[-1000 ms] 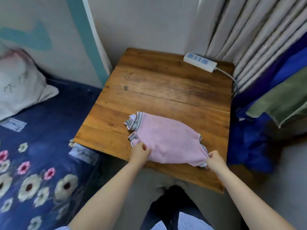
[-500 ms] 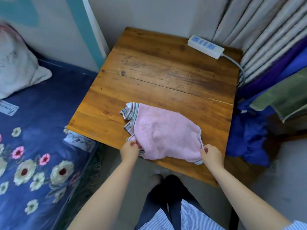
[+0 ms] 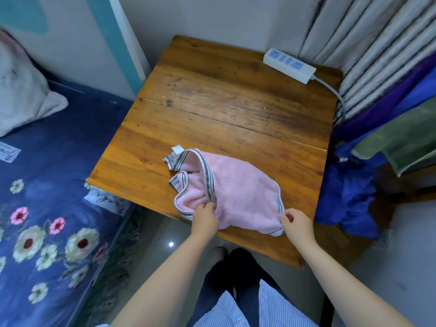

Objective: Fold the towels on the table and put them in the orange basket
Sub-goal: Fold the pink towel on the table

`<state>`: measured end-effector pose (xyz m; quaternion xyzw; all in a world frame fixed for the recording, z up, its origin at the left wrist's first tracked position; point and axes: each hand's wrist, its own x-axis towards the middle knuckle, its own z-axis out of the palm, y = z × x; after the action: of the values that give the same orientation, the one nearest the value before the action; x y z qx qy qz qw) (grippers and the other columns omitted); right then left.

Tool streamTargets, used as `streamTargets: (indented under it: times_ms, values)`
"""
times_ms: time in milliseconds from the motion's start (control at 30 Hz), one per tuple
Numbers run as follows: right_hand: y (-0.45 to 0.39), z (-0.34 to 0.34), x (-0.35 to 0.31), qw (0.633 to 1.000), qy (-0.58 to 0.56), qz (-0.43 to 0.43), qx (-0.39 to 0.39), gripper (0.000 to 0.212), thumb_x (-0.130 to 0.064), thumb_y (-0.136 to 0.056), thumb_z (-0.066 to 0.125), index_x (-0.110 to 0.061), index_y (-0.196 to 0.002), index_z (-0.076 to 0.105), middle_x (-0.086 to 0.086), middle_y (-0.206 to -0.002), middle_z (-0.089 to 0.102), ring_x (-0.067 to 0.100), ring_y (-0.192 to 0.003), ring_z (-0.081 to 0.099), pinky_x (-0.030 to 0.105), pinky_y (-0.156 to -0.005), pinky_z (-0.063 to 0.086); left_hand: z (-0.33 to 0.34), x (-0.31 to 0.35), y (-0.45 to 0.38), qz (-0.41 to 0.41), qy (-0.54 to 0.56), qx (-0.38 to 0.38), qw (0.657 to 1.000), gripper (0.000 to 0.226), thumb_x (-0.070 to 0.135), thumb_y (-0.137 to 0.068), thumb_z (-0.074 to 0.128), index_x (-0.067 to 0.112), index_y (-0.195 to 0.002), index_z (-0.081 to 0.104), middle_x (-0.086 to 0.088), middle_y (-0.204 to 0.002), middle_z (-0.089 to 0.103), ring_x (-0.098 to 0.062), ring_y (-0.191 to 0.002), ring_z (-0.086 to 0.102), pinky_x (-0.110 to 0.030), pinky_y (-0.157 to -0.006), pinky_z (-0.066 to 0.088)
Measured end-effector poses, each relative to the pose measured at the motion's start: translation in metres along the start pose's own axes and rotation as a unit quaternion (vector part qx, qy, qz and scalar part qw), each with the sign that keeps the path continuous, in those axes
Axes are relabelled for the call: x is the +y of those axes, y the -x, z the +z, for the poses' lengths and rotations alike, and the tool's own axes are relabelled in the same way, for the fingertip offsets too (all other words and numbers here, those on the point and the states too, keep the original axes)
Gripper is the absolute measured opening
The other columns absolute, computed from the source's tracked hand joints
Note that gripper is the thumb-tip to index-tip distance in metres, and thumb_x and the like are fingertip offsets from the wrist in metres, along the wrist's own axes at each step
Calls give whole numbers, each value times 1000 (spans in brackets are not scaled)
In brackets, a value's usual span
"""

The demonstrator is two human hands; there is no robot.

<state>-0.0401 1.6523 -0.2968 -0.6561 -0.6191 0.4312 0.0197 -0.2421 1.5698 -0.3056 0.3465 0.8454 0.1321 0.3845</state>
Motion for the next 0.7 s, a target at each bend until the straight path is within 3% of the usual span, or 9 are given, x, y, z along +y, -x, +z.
streamTargets:
  times_ms: [167,400,533,633,700]
  values:
    - [-1,-5,6,1000,-15,-4,-7,24,-9,-91,46,7,-82,61,22,-87,62,32,-80,55,27,-68,40,4,6,-2,-45,-42,47,997,26,13,-91,41,0,-101,61,-18,-115,60,-34,-110,49,-39,-88,40]
    - [-5,-10,2,999,-50,6,-15,19,-8,-90,46,2,-83,60,12,-80,58,23,-76,52,25,-64,39,-9,6,3,-75,113,59,989,14,6,-83,53,0,-86,66,-17,-91,68,-29,-86,59,-28,-72,42]
    - [-16,-14,-1,994,-97,37,17,11,-7,-89,50,-2,-88,60,7,-83,56,21,-81,51,27,-71,40,-27,7,3,-70,185,91,976,12,-2,-80,57,6,-72,57,-9,-70,57,-21,-76,50,-25,-68,37]
    - [-27,-20,2,982,-165,88,32,15,-6,-89,51,1,-93,63,9,-84,59,23,-79,52,29,-69,41,-52,3,0,-83,219,144,961,14,-2,-82,57,9,-88,51,-5,-79,53,-20,-81,50,-27,-72,39]
    - [-33,-26,2,969,-211,130,19,13,-6,-89,52,-1,-91,64,9,-74,58,20,-67,50,28,-57,39,-72,-4,-5,-97,217,142,961,12,0,-85,56,10,-90,52,-6,-81,53,-19,-81,49,-27,-69,38]
